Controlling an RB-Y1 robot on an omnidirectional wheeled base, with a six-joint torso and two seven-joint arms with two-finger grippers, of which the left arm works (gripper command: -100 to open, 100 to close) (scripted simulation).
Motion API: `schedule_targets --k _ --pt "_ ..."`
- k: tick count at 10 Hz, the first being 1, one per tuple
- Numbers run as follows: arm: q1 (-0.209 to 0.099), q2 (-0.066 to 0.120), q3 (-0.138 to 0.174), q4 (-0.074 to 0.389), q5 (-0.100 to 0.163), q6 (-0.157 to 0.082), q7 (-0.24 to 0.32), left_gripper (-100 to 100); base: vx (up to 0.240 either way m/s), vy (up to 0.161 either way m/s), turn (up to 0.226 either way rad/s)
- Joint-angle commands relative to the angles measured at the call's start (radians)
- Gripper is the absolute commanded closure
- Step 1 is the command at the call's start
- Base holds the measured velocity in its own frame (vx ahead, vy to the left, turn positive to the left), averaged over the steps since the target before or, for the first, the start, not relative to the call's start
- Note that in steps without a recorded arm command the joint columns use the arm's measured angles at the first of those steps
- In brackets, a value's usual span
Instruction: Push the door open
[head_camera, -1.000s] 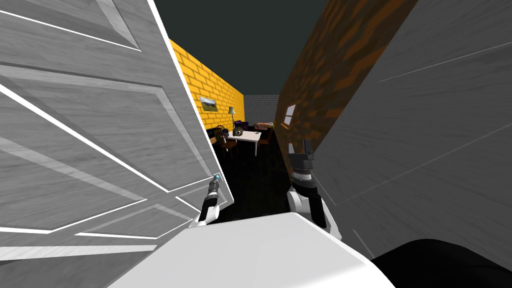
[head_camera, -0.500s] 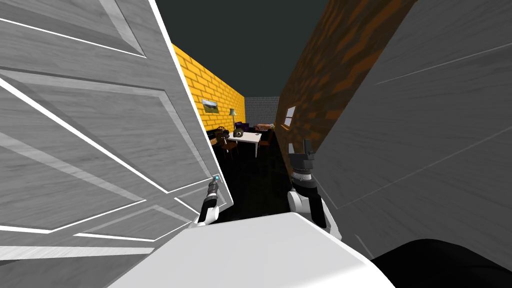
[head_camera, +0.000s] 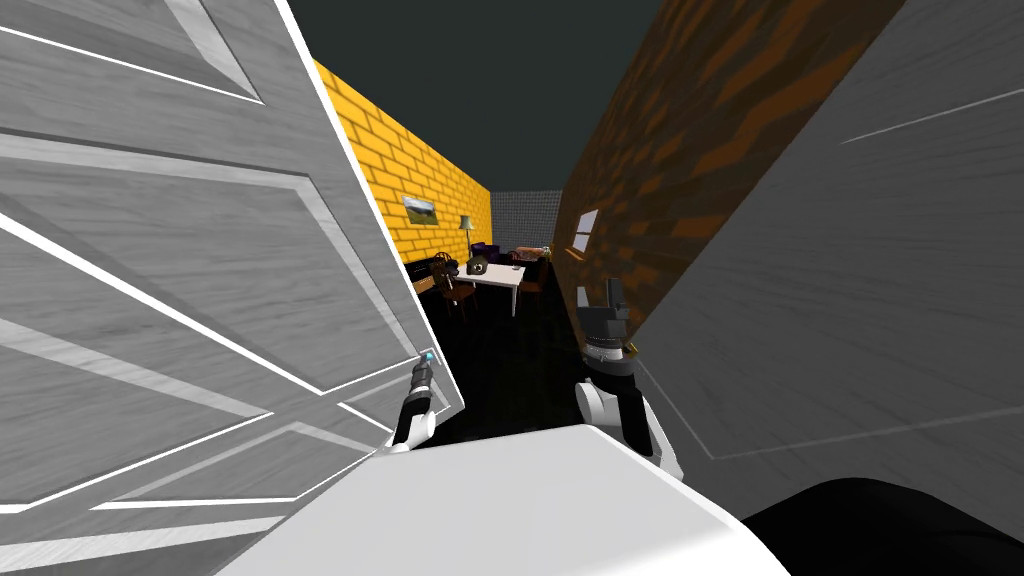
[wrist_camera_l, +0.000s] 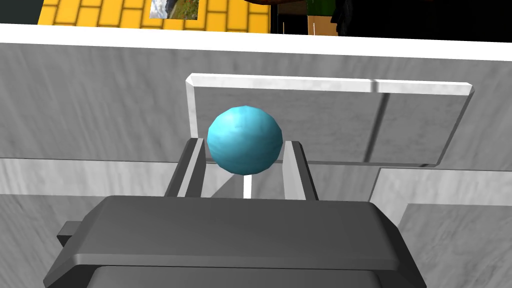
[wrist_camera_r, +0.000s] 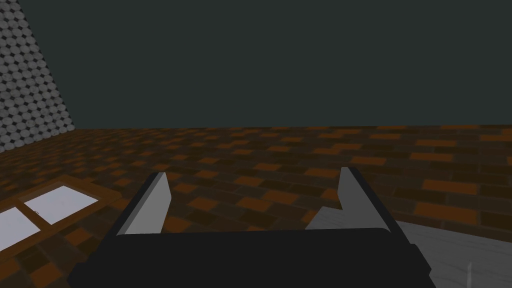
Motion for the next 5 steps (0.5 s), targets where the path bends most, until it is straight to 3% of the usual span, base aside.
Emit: schedule_targets --k 1,5 --pt "0.01 0.006 0.02 -0.025 0.012 0.014 -0.007 100 0.167 -0.045 0.057" --pt "0.008 0.015 0.065 -0.024 0.04 0.023 -0.023 100 0.2 -0.044 0.066"
